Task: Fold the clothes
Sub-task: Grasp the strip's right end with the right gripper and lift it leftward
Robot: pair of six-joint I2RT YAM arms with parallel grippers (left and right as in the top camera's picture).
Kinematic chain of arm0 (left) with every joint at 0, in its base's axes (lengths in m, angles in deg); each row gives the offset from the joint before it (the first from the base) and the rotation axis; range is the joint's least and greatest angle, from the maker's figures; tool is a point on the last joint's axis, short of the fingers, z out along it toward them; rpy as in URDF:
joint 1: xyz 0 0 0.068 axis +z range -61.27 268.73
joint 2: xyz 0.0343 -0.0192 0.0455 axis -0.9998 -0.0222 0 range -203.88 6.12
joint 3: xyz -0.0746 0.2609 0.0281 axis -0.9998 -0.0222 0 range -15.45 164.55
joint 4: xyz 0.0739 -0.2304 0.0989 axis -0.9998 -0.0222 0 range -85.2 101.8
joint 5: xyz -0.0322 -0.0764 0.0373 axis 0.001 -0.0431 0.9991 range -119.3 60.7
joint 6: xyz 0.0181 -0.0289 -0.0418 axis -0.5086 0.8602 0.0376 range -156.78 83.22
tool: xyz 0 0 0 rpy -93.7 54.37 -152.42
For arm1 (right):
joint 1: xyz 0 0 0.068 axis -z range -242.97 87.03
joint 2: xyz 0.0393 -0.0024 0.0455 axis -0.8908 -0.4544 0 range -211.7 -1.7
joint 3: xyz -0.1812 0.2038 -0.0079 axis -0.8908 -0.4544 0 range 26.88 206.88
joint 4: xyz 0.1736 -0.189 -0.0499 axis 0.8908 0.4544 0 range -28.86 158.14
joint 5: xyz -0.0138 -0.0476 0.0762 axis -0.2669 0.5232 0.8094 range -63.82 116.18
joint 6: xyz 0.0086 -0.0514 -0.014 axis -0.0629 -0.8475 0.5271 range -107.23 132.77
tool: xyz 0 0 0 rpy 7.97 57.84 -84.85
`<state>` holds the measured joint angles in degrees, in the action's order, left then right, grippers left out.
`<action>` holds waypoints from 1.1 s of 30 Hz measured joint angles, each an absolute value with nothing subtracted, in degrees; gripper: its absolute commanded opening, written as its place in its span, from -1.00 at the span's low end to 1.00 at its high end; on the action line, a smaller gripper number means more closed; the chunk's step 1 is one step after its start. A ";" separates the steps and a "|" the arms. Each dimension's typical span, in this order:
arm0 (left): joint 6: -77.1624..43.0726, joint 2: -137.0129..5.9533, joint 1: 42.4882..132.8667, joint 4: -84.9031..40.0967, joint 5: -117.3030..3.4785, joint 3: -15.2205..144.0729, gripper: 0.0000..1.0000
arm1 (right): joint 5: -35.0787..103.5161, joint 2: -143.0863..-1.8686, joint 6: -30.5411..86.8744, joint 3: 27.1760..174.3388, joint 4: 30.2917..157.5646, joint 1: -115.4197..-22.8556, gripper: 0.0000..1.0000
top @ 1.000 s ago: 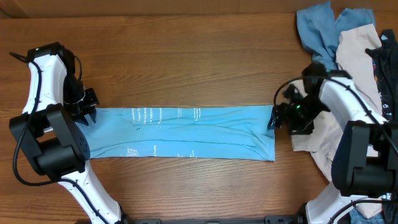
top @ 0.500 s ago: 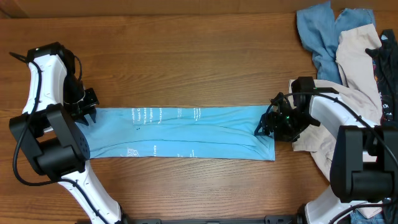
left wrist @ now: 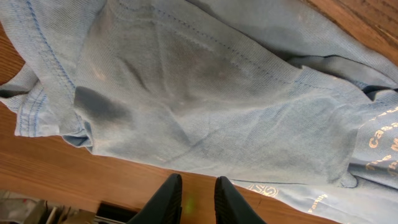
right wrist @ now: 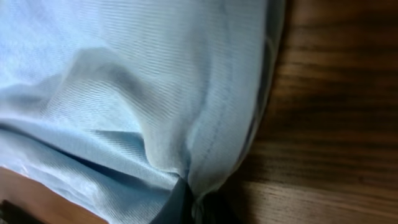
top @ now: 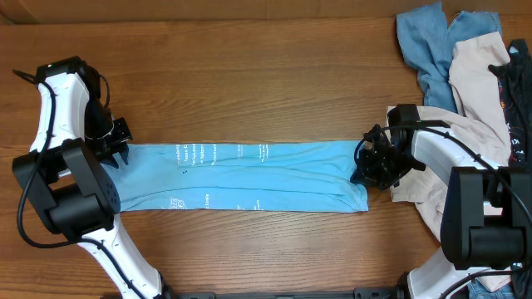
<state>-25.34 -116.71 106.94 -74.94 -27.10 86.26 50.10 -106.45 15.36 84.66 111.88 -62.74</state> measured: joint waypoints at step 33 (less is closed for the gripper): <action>-26.43 -112.12 107.23 -75.00 -27.62 86.26 -0.54 | 35.15 -107.20 23.51 107.57 127.45 -81.28 -0.92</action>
